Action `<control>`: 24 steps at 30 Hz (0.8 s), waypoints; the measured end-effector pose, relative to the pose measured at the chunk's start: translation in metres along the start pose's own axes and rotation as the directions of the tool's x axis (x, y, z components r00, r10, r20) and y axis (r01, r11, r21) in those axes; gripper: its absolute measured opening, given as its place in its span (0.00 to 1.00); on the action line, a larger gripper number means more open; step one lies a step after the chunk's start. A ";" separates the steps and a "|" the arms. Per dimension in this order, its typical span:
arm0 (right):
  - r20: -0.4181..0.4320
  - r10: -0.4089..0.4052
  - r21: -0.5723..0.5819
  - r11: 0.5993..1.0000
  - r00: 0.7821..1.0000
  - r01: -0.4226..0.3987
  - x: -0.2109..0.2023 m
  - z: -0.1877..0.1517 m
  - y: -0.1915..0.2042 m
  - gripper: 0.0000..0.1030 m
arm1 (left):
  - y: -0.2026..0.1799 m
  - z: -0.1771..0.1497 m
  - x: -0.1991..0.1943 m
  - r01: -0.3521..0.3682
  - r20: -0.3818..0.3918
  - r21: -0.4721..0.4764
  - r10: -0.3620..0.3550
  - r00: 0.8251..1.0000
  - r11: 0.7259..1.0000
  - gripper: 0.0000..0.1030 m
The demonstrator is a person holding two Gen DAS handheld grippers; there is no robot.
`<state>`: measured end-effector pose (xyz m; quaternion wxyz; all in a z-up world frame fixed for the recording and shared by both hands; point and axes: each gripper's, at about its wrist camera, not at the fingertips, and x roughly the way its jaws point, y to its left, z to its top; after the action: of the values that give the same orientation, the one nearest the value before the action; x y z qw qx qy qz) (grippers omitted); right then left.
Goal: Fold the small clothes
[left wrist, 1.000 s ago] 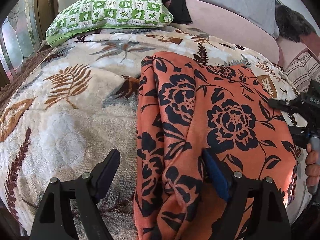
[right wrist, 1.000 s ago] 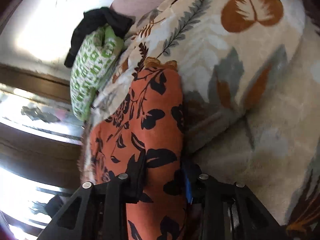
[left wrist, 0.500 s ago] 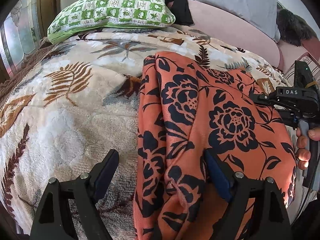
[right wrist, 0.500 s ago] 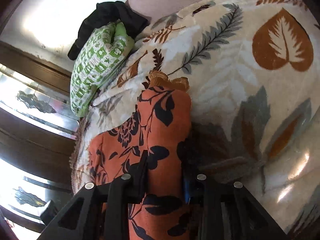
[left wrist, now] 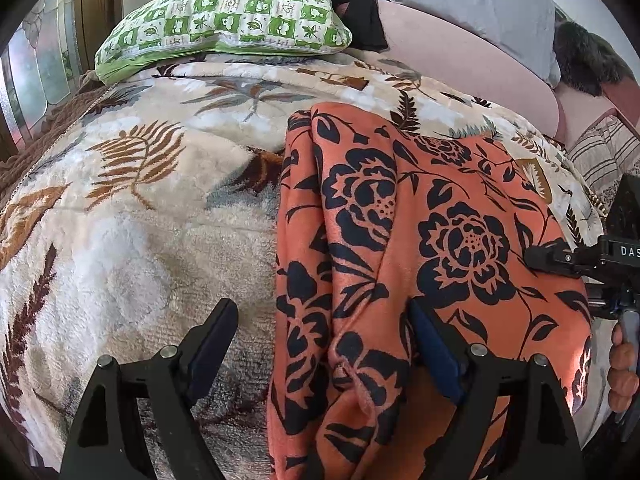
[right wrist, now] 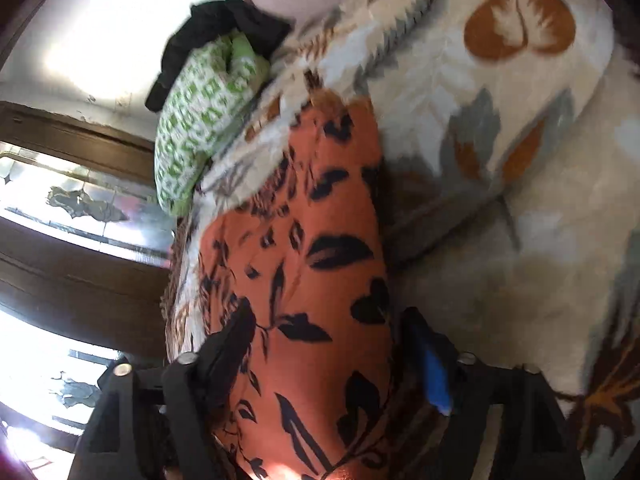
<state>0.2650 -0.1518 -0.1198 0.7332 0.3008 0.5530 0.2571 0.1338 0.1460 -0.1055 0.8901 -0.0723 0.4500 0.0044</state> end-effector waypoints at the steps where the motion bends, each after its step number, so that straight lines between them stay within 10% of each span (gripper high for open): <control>1: 0.028 -0.030 -0.042 0.999 0.999 0.031 -0.006 -0.003 0.011 0.36 | 0.001 0.000 0.000 0.005 0.000 -0.006 -0.005 1.000 1.000 0.85; 5: 0.094 -0.092 -0.085 0.991 0.991 0.100 -0.017 -0.017 0.023 0.43 | 0.002 -0.001 0.001 0.025 -0.005 -0.020 -0.025 1.000 1.000 0.85; 6: 0.069 -0.112 -0.059 0.991 0.991 0.116 -0.012 -0.023 0.016 0.68 | 0.001 -0.001 0.001 0.020 -0.002 -0.017 -0.020 1.000 1.000 0.85; 7: 0.056 -0.098 -0.024 0.995 0.994 0.100 -0.012 -0.030 0.010 0.73 | 0.000 -0.001 0.000 0.018 0.004 -0.010 -0.018 1.000 1.000 0.85; 24: 0.257 0.036 -0.082 0.997 0.966 -0.016 -0.120 -0.122 0.026 0.73 | 0.039 -0.029 -0.088 0.208 0.063 -0.226 -0.199 0.978 0.952 0.85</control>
<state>0.1156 -0.2001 -0.0475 0.8067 0.3097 0.4384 0.2471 0.0554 0.1860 -0.0565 0.8801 -0.2213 0.4188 -0.0335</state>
